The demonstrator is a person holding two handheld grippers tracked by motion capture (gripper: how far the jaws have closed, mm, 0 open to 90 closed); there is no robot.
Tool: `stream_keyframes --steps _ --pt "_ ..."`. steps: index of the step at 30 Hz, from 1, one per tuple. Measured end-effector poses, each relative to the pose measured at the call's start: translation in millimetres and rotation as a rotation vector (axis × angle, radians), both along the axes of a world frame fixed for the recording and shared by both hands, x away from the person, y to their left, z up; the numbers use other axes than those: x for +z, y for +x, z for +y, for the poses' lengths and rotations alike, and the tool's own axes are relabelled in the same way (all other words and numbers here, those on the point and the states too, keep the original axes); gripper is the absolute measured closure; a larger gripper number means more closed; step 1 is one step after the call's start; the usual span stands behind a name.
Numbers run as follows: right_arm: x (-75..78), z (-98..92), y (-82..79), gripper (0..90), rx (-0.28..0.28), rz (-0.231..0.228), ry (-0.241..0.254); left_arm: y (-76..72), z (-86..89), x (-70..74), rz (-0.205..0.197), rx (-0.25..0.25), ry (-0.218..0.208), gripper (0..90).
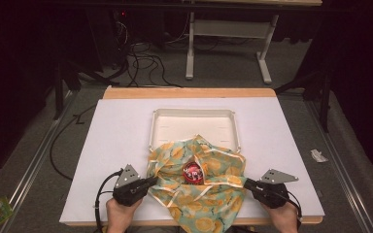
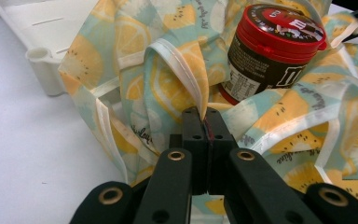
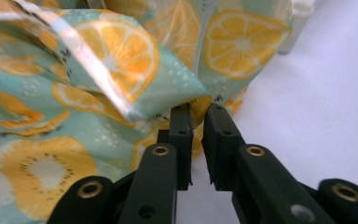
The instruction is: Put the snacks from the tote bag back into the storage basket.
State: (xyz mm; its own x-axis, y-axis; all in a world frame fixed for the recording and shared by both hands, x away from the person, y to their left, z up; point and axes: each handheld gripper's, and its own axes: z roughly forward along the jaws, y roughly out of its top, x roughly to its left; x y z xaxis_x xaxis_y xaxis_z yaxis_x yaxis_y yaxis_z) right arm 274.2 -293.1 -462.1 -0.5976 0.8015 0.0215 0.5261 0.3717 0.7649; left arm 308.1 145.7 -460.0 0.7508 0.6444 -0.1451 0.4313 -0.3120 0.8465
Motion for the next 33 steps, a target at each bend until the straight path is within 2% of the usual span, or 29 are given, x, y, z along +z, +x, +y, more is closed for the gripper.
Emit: stream_keyframes --steps 6,9,14,22,26,33 --pt "14.3 -1.5 -5.5 73.3 0.01 -0.026 0.018 0.2 -1.5 1.1 -0.001 -0.005 -0.008 89.7" --pt "21.3 -3.6 -8.2 63.3 0.003 -0.045 0.043 0.4 -0.9 1.2 -0.003 -0.003 -0.007 89.7" --pt "36.9 -8.6 -16.0 60.6 0.004 -0.077 0.07 0.4 -0.5 1.3 -0.002 -0.002 -0.007 89.7" --pt "61.6 -8.0 -20.3 61.2 0.02 -0.136 0.064 1.1 -1.9 2.2 -0.002 -0.006 -0.007 89.7" --pt "67.5 7.2 -17.6 60.6 0.082 -0.122 0.051 1.6 -2.6 2.9 -0.001 -0.008 -0.01 89.7" --pt "59.3 43.2 -6.7 55.4 0.192 -0.056 0.033 1.6 -1.2 3.6 -0.002 -0.006 -0.009 89.7"
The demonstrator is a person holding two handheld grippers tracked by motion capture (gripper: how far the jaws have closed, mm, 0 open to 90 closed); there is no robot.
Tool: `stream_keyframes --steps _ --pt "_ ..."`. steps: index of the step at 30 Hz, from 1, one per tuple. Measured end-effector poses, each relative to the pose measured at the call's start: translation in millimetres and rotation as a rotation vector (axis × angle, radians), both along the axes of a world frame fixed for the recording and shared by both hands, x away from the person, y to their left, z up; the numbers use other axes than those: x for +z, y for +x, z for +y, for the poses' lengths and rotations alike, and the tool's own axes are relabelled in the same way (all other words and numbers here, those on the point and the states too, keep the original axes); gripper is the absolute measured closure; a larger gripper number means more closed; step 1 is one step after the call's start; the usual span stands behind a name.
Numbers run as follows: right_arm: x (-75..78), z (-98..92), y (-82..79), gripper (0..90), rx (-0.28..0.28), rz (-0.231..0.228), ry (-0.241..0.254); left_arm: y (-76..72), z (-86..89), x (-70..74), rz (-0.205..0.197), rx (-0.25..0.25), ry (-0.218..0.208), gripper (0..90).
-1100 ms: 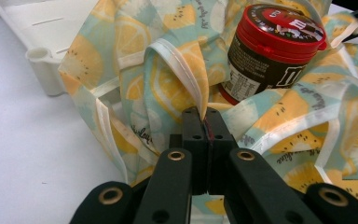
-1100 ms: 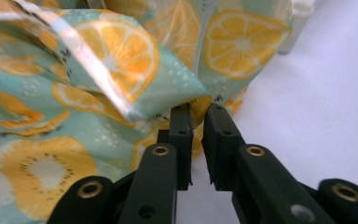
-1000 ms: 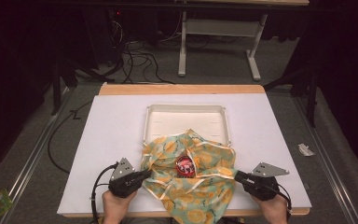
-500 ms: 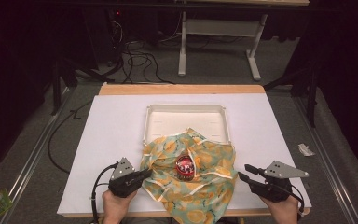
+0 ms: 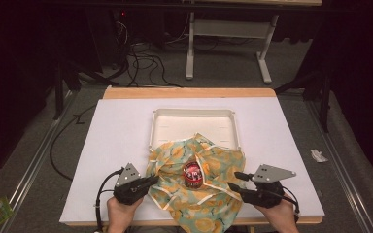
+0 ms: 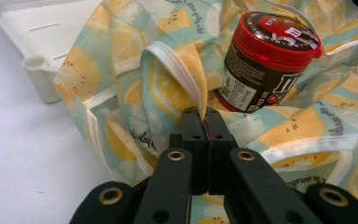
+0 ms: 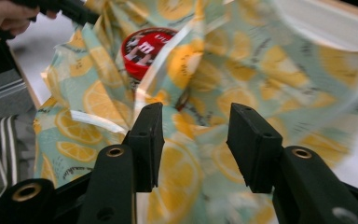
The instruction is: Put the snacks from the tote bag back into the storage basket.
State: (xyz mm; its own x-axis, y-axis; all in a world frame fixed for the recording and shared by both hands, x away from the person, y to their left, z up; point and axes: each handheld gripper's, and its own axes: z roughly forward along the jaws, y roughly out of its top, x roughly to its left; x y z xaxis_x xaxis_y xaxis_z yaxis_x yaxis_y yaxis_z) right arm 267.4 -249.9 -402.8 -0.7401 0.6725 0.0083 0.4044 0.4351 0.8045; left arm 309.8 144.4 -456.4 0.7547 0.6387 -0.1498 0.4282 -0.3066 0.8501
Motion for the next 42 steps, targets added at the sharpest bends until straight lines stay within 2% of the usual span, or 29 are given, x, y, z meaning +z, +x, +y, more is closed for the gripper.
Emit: stream_keyframes --steps 5,13,16,19,24,27,32,42 --pt "-11.4 14.5 10.7 51.8 0.034 0.07 -0.014 0.0 0.6 0.2 -0.002 0.003 0.0 89.7" --pt "-33.8 19.6 18.3 51.2 0.048 0.179 -0.05 0.1 0.4 -0.1 -0.004 0.004 -0.003 89.6" --pt "-41.9 19.8 19.0 55.0 0.051 0.206 -0.054 0.1 0.1 -0.5 -0.001 0.002 -0.003 89.7" --pt "-48.3 20.7 18.3 67.5 0.068 0.22 -0.075 0.2 -0.1 -0.7 -0.002 0.002 0.0 89.6" --pt "-51.0 21.8 15.3 89.3 0.083 0.198 -0.101 -0.1 0.4 -0.7 -0.004 0.003 0.004 89.6" --pt "-49.6 19.7 13.3 90.0 0.08 0.168 -0.098 -0.2 0.4 -1.0 -0.005 0.005 0.005 89.6" --pt "-45.2 10.9 10.2 90.0 0.036 0.137 -0.081 -0.4 0.5 -1.1 -0.004 0.004 0.009 89.7" --pt "-36.5 -22.5 2.5 90.0 -0.103 0.057 -0.088 -0.6 0.8 -2.6 -0.002 0.008 0.013 89.6"
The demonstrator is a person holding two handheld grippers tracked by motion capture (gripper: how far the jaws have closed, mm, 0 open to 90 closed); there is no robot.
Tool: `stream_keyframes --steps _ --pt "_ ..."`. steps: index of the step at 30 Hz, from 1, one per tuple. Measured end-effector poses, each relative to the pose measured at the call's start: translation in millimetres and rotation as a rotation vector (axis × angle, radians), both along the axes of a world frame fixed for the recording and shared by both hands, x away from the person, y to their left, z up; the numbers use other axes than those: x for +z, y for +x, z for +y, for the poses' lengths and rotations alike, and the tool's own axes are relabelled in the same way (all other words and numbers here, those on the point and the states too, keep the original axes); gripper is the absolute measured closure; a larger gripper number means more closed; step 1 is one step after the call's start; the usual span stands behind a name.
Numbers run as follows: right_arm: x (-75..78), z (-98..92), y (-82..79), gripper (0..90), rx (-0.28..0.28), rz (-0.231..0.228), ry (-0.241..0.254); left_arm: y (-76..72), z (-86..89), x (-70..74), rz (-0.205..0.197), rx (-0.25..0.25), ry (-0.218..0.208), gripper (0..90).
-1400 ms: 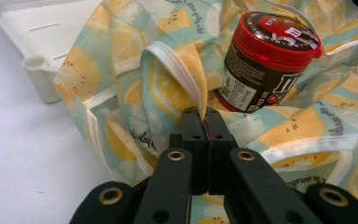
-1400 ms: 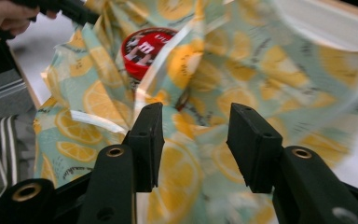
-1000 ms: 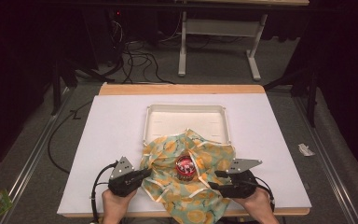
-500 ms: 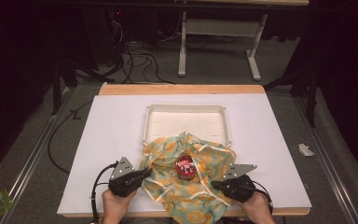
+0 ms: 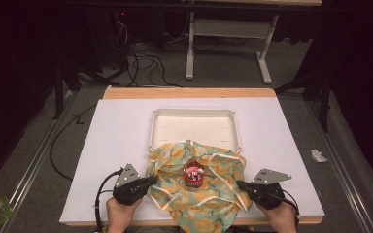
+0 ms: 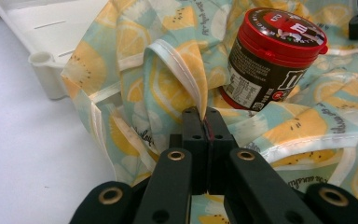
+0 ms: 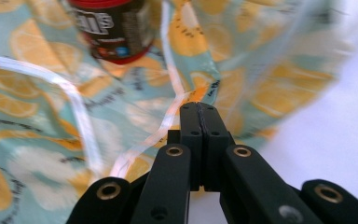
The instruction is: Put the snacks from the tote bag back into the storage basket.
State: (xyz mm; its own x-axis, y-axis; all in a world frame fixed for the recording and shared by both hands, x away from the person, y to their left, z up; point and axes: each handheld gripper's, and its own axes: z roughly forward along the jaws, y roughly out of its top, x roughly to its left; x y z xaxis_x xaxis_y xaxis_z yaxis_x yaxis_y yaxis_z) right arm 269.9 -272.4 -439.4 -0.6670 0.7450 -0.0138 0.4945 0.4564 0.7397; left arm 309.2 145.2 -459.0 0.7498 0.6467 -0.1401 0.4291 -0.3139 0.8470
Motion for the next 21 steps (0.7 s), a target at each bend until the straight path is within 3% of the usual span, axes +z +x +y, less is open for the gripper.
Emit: stream_keyframes --steps 6,12,17,21 --pt "-1.3 -29.0 -7.6 90.0 -0.113 -0.022 0.006 0.1 1.7 -0.1 0.001 0.005 0.001 89.7" --pt "-10.3 -54.7 -11.0 90.0 -0.208 0.003 0.008 0.9 1.0 -1.9 0.006 0.008 0.01 89.7" --pt "-23.6 -67.5 -7.3 90.0 -0.273 0.039 -0.007 1.2 0.6 -2.2 0.007 0.006 0.015 89.7" --pt "-30.7 -68.6 -2.4 90.0 -0.301 0.039 -0.039 2.7 -1.4 -4.9 0.014 0.01 0.023 89.7"
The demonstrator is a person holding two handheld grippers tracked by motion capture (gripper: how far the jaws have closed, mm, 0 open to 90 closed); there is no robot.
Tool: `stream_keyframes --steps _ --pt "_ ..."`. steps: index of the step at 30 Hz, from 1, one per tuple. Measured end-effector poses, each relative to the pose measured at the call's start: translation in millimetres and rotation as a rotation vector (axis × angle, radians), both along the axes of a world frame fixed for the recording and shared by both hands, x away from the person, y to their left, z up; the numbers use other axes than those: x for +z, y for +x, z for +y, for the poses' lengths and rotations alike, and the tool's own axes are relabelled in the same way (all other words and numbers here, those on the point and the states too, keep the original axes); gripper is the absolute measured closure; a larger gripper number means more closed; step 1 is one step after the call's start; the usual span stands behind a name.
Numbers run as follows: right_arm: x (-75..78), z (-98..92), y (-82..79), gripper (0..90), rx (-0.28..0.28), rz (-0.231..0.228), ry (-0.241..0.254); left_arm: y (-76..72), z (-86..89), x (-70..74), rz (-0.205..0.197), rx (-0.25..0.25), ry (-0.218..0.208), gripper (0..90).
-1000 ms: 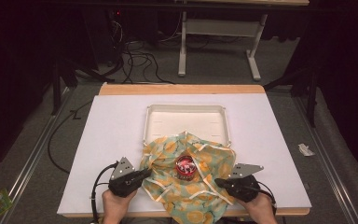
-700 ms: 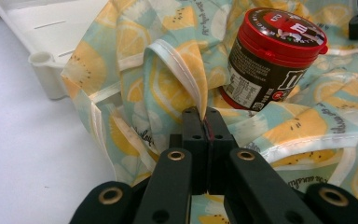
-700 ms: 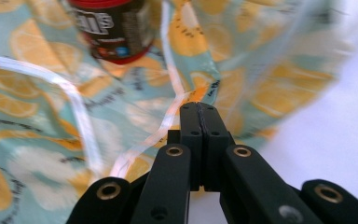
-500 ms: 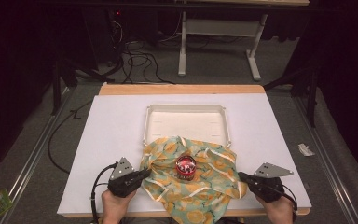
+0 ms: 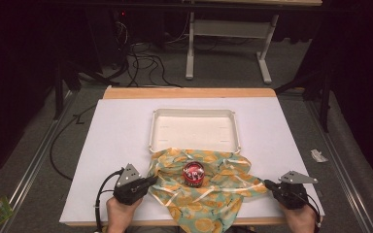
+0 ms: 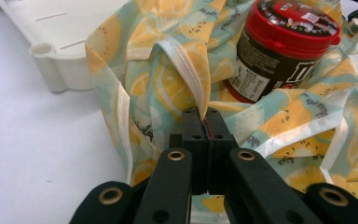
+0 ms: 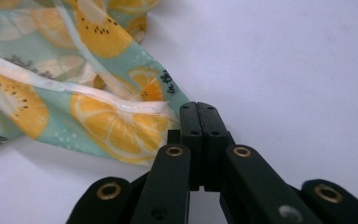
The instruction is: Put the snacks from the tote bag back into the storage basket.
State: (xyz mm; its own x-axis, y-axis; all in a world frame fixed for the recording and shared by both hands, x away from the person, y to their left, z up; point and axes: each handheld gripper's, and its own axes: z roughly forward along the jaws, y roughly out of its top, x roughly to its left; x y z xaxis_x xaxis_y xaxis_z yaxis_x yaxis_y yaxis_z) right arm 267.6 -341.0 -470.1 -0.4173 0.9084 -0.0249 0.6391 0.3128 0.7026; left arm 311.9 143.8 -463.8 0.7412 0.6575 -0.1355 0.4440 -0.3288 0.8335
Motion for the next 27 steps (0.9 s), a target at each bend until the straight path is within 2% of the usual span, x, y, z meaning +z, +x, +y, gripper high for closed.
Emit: stream_keyframes --steps 6,10,15,22,27 --pt "0.3 3.9 2.0 89.2 0.0 0.003 -0.005 -0.6 -0.6 -0.4 0.003 -0.005 0.005 89.7" --pt "6.6 7.7 1.0 79.9 0.026 -0.008 0.012 -1.0 -1.6 0.0 0.0 -0.012 0.002 89.7" --pt "24.2 16.5 -3.6 69.7 0.054 -0.055 0.031 -1.2 -2.8 0.8 -0.001 -0.015 -0.003 89.7" --pt "49.5 25.3 -8.7 61.2 0.088 -0.112 0.059 -1.1 -2.5 1.4 -0.001 -0.017 -0.008 89.6" --pt "65.4 44.5 -2.9 60.2 0.169 -0.146 0.039 -0.5 -3.1 1.6 0.001 -0.021 -0.005 89.6"
